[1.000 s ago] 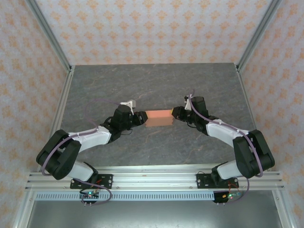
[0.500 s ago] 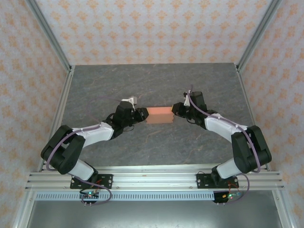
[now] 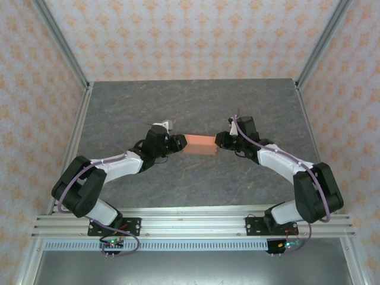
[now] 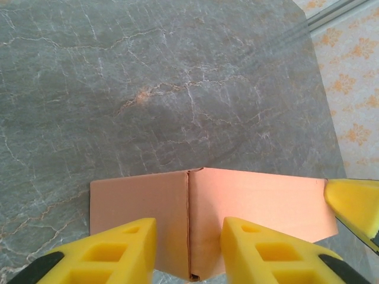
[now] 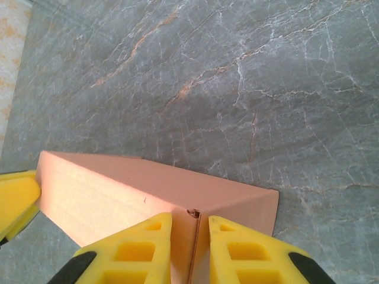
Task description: Fold the paper box
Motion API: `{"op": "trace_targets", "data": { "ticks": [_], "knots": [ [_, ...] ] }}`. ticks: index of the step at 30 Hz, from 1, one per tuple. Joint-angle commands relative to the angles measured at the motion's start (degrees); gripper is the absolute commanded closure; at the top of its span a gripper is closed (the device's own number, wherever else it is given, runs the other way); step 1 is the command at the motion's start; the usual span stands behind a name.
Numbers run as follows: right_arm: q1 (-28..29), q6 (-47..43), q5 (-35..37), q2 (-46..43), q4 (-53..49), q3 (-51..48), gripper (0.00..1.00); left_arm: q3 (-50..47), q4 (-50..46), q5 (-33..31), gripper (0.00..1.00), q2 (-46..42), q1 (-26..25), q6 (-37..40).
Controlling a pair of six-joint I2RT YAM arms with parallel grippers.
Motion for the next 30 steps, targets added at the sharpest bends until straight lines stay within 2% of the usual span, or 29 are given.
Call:
{"op": "trace_targets", "data": {
  "ticks": [1, 11, 30],
  "knots": [
    [3.3, -1.7, -1.6, -1.5, -4.3, -3.1, 0.82, -3.0, -3.7, 2.6, 0.64, -0.5, -2.2, 1.9],
    [5.7, -0.5, 0.2, -5.2, -2.9, -6.8, 0.82, -6.0, -6.1, -0.3, 0.62, -5.1, -4.7, 2.3],
    [6.0, 1.2, 2.3, -5.2, -0.5, -9.9, 0.82, -4.5, -7.2, -2.0, 0.60, -1.9, -6.3, 3.7]
  ]
}}
